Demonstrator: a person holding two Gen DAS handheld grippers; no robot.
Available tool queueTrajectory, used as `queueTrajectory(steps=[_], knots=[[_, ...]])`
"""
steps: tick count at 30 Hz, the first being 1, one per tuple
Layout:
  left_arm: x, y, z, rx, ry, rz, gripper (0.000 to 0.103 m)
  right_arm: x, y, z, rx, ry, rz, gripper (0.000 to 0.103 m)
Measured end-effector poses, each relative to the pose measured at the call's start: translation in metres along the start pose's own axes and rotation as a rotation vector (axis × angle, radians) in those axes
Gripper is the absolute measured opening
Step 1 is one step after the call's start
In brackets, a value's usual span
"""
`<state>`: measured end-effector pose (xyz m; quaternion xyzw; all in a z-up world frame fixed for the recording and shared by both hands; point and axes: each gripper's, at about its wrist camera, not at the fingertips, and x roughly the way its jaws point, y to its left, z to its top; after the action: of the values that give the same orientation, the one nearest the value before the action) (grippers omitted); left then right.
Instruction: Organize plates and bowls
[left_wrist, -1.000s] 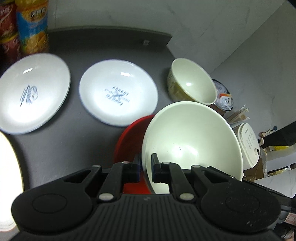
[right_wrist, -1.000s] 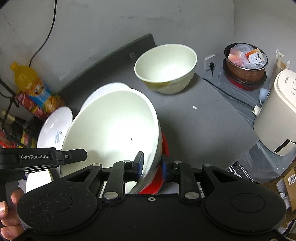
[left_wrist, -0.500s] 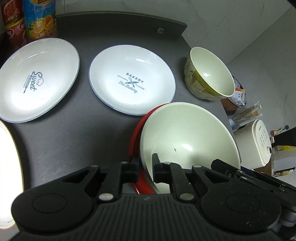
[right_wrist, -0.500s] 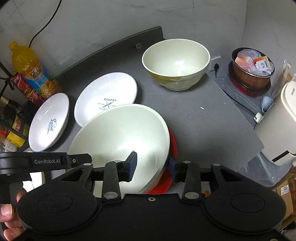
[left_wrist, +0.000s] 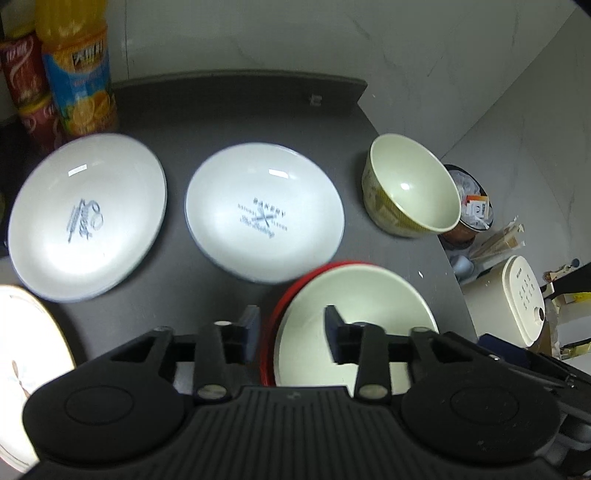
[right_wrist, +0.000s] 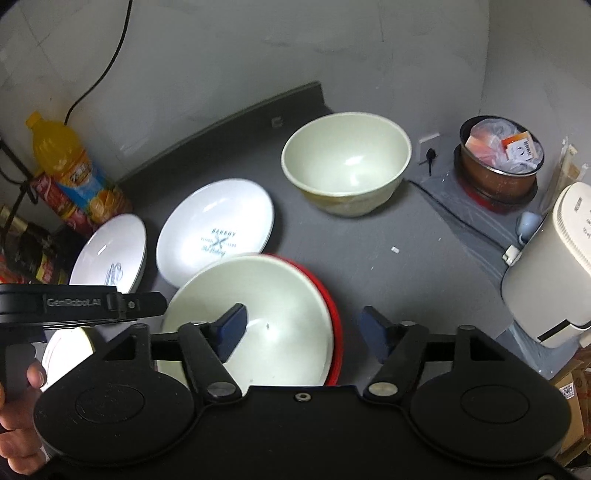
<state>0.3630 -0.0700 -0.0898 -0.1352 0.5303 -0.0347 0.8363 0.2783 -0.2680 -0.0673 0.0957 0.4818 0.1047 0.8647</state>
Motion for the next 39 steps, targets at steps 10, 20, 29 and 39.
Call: queueTrajectory(steps=[10,20,29,39], knots=[[0.008,-0.021,0.025,0.02,-0.036,0.01,0.062,0.002,-0.037,0.02,0.1,-0.072,-0.028,0.094],[0.029,-0.048,0.051,0.021,-0.055,-0.011,0.064,0.011,-0.065,0.04,0.119,-0.104,-0.019,0.103],[0.057,-0.071,0.075,0.024,-0.049,-0.016,0.065,0.032,-0.083,0.059,0.108,-0.102,-0.043,0.103],[0.089,-0.083,0.093,-0.002,-0.038,-0.012,0.064,0.059,-0.1,0.079,0.129,-0.088,-0.045,0.101]])
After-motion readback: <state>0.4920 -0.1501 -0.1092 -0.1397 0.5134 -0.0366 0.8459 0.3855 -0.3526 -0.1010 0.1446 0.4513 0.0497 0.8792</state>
